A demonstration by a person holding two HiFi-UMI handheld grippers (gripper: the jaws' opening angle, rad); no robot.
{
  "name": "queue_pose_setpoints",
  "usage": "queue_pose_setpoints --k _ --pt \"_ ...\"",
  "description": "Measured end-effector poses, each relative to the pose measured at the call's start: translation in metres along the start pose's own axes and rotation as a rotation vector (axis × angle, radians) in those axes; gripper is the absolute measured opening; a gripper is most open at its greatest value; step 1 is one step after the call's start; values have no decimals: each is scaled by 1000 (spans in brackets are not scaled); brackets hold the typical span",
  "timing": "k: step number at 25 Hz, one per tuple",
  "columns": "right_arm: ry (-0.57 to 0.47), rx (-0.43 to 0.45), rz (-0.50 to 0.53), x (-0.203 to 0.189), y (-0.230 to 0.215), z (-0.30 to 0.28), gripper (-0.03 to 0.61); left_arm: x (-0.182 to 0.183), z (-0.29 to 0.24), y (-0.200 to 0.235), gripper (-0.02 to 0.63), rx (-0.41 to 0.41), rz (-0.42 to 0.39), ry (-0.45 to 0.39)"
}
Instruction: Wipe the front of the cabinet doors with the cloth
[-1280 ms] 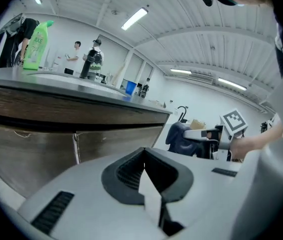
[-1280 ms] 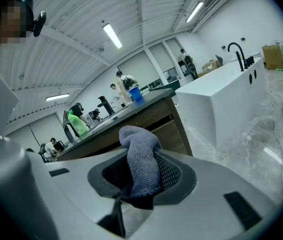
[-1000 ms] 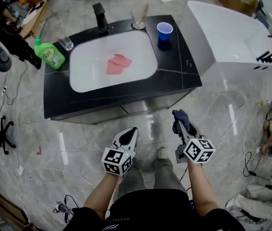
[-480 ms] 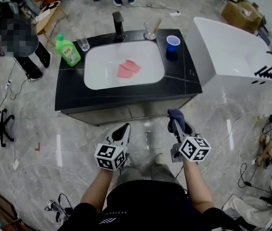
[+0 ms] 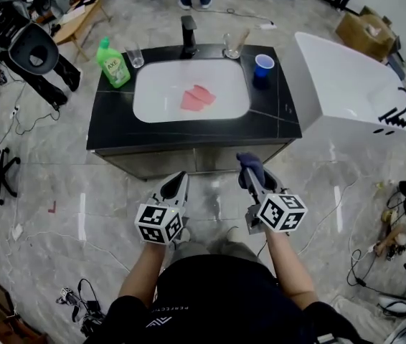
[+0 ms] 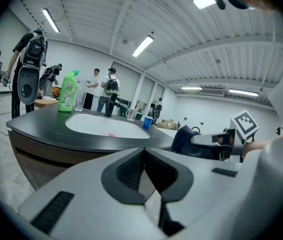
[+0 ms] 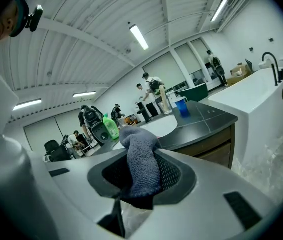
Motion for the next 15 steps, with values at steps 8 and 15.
queue_pose_setpoints --k 8,15 --pt "16 76 35 4 24 -1 120 4 26 -1 -6 47 29 -65" --pt "34 108 42 0 34 0 120 8 31 -4 -6 52 41 -85"
Point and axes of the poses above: the fingertips, and each gripper's own axes: z backward along the fingers, y to its left, x out of its top, the point moved 7 cm from there along z, backward along the fingers, and after that the axes turned 11 degrees about z, right-handed, at the moved point
